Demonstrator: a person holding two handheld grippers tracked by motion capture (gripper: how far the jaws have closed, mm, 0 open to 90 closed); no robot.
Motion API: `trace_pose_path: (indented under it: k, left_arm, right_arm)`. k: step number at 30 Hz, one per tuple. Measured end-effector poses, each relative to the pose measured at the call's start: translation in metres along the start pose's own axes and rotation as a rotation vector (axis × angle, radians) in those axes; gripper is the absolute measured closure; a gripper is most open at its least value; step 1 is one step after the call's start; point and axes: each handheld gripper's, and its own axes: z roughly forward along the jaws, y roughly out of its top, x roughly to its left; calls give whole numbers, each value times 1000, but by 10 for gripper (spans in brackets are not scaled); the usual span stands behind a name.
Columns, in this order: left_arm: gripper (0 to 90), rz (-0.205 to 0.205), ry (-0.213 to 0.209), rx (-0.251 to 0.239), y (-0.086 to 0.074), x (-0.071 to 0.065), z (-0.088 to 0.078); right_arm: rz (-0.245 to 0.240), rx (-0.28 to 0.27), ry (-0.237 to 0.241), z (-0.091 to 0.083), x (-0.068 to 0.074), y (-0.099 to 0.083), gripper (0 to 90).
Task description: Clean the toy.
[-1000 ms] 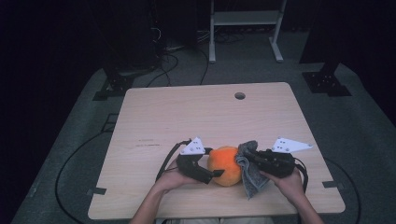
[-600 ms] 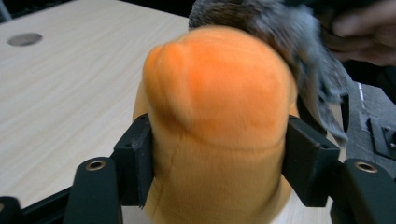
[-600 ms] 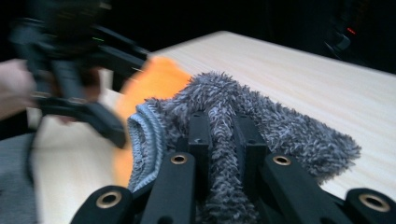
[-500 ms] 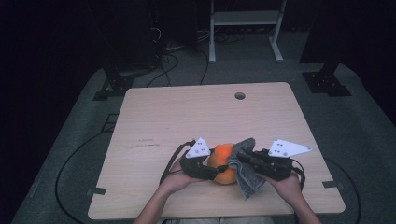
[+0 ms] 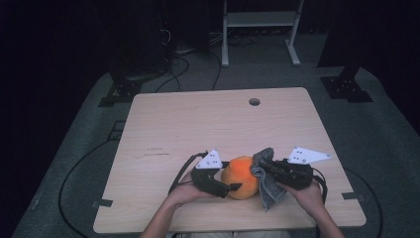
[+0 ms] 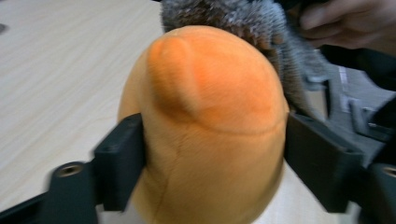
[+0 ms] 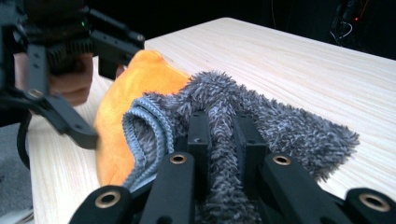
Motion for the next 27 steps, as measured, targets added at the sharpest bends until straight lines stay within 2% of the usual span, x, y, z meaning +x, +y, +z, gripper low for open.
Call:
trace_pose_path:
  k: [2, 4, 6, 7, 9, 12, 14, 17, 20, 21, 22, 25, 27]
  left_arm:
    - [192, -11, -1, -6, -1, 1, 1]
    - [272, 0, 9, -16, -3, -1, 2]
    - [328, 1, 17, -21, -4, -2, 4]
    - [342, 0, 15, -22, -4, -3, 5]
    - [360, 12, 9, -16, -4, -6, 8]
    - [367, 51, 6, -1, -4, -13, 10]
    - [364, 48, 2, -2, -4, -12, 9]
    - [313, 32, -3, -9, -2, -9, 9]
    - [148, 9, 28, 15, 3, -8, 11]
    - [120, 8, 21, 16, 3, -8, 13]
    - [132, 20, 5, 19, 2, -9, 14]
    - [247, 61, -14, 11, -2, -14, 14]
    - [287, 91, -17, 18, -4, -18, 14]
  right_arm:
    - [-1, 1, -5, 0, 0, 0, 789]
    - [-8, 6, -15, -1, 2, 1, 790]
    - [-40, 13, -41, -1, 7, 5, 792]
    - [-50, 9, -40, -2, 10, 7, 792]
    - [-61, -12, -5, -2, 17, 13, 794]
    - [-112, -13, 21, 1, 29, 21, 794]
    - [-128, -5, 18, 2, 30, 21, 794]
    - [-90, -8, 15, 0, 20, 17, 794]
    - [-62, -11, 27, -2, 17, 13, 794]
    - [-57, -15, 45, -2, 18, 13, 794]
    - [-63, -22, 66, -2, 21, 13, 794]
    - [-87, -26, 113, 1, 31, 18, 794]
    - [-112, -23, 115, 2, 35, 21, 794]
